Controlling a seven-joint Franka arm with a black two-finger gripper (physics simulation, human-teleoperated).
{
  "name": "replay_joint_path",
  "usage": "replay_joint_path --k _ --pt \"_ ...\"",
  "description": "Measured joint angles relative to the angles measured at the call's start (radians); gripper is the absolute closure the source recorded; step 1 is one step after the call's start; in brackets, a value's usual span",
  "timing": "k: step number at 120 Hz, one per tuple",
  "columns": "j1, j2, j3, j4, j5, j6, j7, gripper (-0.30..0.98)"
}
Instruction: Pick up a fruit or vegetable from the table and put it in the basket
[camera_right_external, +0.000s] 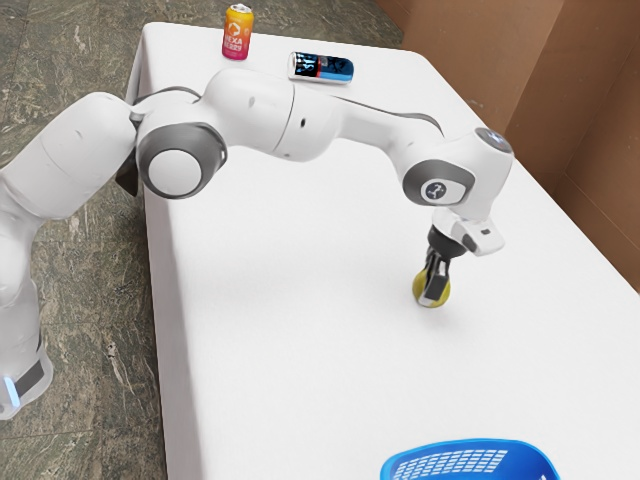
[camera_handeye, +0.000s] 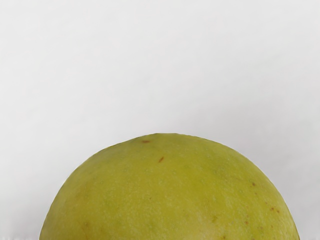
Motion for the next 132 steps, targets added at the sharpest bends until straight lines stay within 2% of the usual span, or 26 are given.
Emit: replay_joint_path --k 21,42,53,60,67,93,132 --pt "-0.003 -0.048 -0.004 0.002 0.020 -0.005 -0.010 0.40" --pt "-0.027 -0.097 -0.030 0.019 0.036 -0.001 -0.019 0.41" --pt "-0.077 -0.112 -0.040 0.036 0.039 0.003 -0.024 0.43" --pt "-0.113 -0.116 -0.042 0.053 0.039 0.005 -0.027 0.37" --pt "-0.151 -0.117 -0.049 0.063 0.038 0.006 -0.031 0.39" --pt "-0.281 -0.118 -0.073 0.069 0.030 0.017 -0.046 0.29" --pt "-0.445 -0.117 -0.083 0.069 0.026 0.033 -0.070 0.30"
